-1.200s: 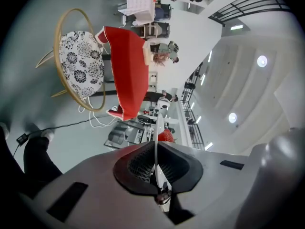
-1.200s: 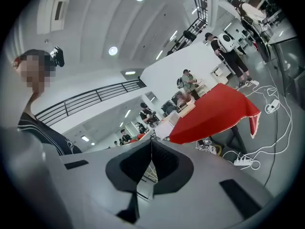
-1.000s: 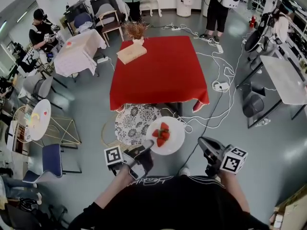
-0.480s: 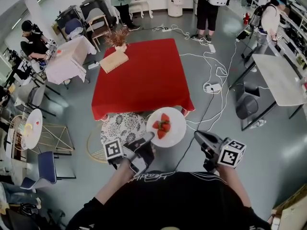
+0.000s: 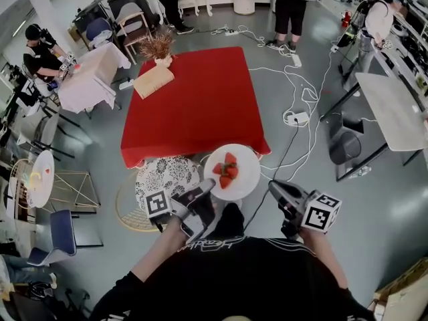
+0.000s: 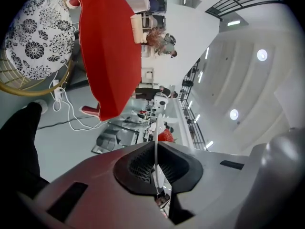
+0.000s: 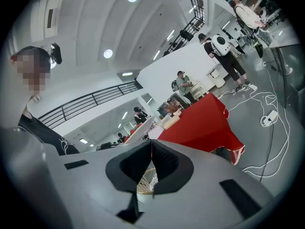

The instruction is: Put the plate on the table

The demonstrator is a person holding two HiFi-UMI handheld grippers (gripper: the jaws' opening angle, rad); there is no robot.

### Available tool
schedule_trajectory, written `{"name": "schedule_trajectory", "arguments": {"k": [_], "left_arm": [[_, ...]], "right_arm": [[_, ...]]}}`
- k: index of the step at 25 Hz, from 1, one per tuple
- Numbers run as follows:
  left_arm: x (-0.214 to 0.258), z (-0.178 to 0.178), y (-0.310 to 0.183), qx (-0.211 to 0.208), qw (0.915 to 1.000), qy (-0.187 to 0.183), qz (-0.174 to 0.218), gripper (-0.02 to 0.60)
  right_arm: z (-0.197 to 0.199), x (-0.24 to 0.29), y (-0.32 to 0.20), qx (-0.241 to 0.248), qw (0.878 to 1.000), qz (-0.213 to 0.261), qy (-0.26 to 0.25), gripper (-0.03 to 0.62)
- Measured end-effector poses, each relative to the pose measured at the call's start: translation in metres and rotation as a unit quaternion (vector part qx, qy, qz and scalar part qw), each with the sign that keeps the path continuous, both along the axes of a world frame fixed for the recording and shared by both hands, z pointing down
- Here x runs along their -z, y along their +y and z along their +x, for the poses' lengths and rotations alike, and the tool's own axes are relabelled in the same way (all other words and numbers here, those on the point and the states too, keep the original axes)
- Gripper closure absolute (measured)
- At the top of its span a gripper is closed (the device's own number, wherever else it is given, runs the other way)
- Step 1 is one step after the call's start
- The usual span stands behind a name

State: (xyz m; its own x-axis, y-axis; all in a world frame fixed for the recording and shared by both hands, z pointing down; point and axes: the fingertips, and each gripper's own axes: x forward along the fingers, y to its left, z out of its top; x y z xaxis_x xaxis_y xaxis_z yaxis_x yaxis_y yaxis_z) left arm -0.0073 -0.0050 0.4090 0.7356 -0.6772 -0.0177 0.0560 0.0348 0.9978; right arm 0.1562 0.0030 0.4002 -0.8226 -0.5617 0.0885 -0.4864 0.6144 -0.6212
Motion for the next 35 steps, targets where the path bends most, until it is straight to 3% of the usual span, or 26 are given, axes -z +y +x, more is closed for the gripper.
{"name": "schedule_trajectory", "arguments": {"k": [18, 35], "left_arm": [[0.01, -0.019, -0.168, 0.001, 1.0, 0.008, -0.002, 0.566], [-0.006, -0.055, -0.244, 0.043, 0.9989, 0.018, -0.007, 0.566]], "right_arm": [[-0.03, 0.015, -0.173, 0.013, 1.0, -0.014, -0.003, 0.586], [-0.054, 0.0, -0.245, 0.033, 0.998, -0.049, -0.003, 0.586]]}}
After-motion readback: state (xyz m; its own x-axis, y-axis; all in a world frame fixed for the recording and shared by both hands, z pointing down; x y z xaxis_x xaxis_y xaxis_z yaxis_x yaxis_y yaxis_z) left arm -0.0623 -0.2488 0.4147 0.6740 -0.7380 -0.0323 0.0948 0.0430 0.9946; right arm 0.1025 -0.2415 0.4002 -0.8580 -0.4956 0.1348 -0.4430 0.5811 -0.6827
